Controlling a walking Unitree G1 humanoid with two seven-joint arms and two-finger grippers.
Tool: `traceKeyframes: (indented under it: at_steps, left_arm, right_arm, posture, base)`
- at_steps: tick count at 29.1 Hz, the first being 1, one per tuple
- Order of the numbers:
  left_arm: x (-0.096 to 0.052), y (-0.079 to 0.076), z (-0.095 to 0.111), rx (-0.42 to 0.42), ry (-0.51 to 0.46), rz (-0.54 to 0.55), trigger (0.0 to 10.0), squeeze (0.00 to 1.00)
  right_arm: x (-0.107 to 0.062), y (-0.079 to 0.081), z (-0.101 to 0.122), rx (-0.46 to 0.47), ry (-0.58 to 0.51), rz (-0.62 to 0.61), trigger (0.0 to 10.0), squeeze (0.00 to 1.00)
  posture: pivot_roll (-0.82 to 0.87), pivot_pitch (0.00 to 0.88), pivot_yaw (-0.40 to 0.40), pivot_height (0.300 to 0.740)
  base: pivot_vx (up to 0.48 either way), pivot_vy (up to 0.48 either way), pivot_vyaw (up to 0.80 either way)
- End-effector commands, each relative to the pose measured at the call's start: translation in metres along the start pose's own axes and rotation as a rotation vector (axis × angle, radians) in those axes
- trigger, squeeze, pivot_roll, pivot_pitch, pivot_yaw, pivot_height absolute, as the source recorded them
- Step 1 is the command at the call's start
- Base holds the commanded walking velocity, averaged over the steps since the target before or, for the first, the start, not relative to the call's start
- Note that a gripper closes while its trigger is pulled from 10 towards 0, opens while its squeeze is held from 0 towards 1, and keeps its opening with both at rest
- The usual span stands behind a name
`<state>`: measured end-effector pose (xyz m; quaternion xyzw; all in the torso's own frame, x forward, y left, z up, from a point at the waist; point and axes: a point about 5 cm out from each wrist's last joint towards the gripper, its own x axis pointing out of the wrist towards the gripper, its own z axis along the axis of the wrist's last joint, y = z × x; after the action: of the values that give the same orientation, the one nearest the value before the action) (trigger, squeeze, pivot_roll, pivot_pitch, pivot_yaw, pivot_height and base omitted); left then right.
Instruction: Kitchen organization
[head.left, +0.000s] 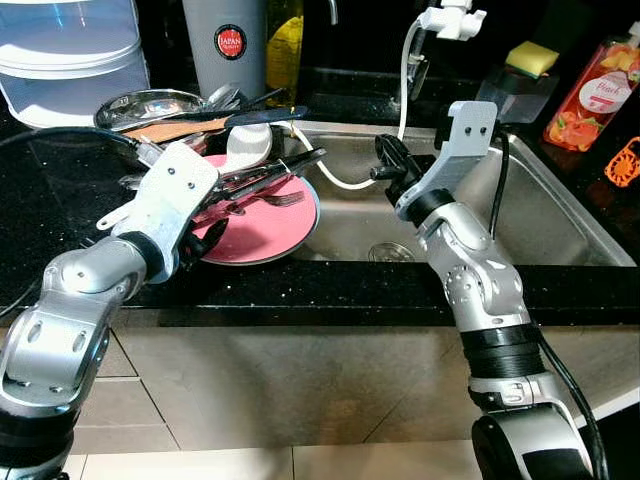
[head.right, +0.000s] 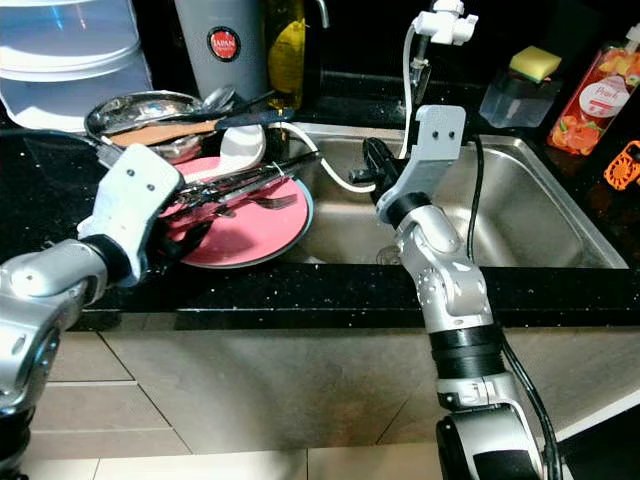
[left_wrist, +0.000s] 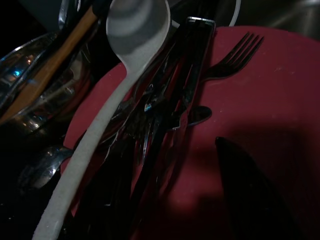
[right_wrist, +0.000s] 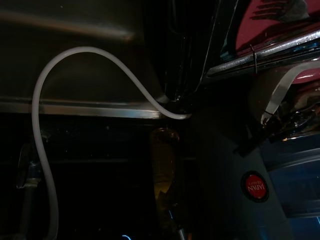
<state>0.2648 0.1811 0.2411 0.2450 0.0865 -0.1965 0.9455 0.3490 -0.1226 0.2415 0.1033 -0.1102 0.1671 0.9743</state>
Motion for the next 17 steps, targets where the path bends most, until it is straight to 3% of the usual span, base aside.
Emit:
traceKeyframes:
  at_steps: [1,2,3,4,6,7,8,9,10,17]
  left_arm:
    - [0.003,-0.006,-0.002,-0.019,-0.01,-0.041,9.9,0.0]
    - [0.004,-0.007,-0.004,-0.017,-0.001,-0.044,7.2,0.0]
    - [0.004,-0.007,-0.006,-0.015,0.005,-0.045,7.2,0.0]
    - [0.004,-0.007,-0.007,-0.016,0.008,-0.047,4.3,0.0]
    - [0.004,-0.007,-0.009,-0.002,0.021,-0.046,4.3,0.0]
    - [0.004,-0.007,-0.011,0.013,0.032,-0.046,1.9,0.0]
    - [0.004,-0.007,-0.011,0.013,0.032,-0.046,1.9,0.0]
    - [0.005,-0.007,-0.013,0.025,0.042,-0.042,0.5,0.0]
    - [0.005,-0.006,-0.014,0.035,0.047,-0.04,0.0,0.0]
    - [0.005,-0.004,-0.013,0.066,0.044,-0.021,0.0,0.0]
  right_arm:
    - [-0.003,-0.004,0.0,0.001,-0.005,-0.013,10.0,0.0]
    - [-0.003,-0.004,0.001,0.0,-0.005,-0.013,10.0,0.0]
    - [-0.003,-0.004,0.001,0.0,-0.006,-0.013,10.0,0.0]
    - [-0.004,-0.004,0.001,0.0,-0.006,-0.013,10.0,0.0]
    - [-0.004,-0.004,0.001,0.0,-0.006,-0.014,10.0,0.0]
    - [-0.004,-0.004,0.001,0.0,-0.006,-0.015,10.0,0.0]
    - [-0.004,-0.004,0.001,0.0,-0.006,-0.015,10.0,0.0]
    - [-0.003,-0.004,0.001,0.0,-0.006,-0.015,10.0,0.0]
    - [-0.003,-0.004,0.001,0.0,-0.005,-0.015,10.0,0.0]
    - [-0.003,-0.004,0.0,0.002,-0.001,-0.017,10.0,0.0]
  posture:
    - [0.3,0.0,-0.093,0.74]
    - [0.3,0.0,-0.092,0.74]
    - [0.3,0.0,-0.093,0.74]
    - [0.3,0.0,-0.093,0.74]
    - [0.3,0.0,-0.093,0.74]
    - [0.3,0.0,-0.094,0.74]
    - [0.3,0.0,-0.094,0.74]
    - [0.3,0.0,-0.094,0.74]
    - [0.3,0.0,-0.094,0.74]
    - [0.3,0.0,-0.095,0.74]
  base:
    - [0.0,0.0,0.0]
    - [0.0,0.0,0.0]
    - [0.0,0.0,0.0]
    - [0.0,0.0,0.0]
    - [0.0,0.0,0.0]
    - [0.0,0.0,0.0]
    - [0.0,0.0,0.0]
    - [0.0,0.0,0.0]
    - [0.0,0.0,0.0]
    - [0.0,0.0,0.0]
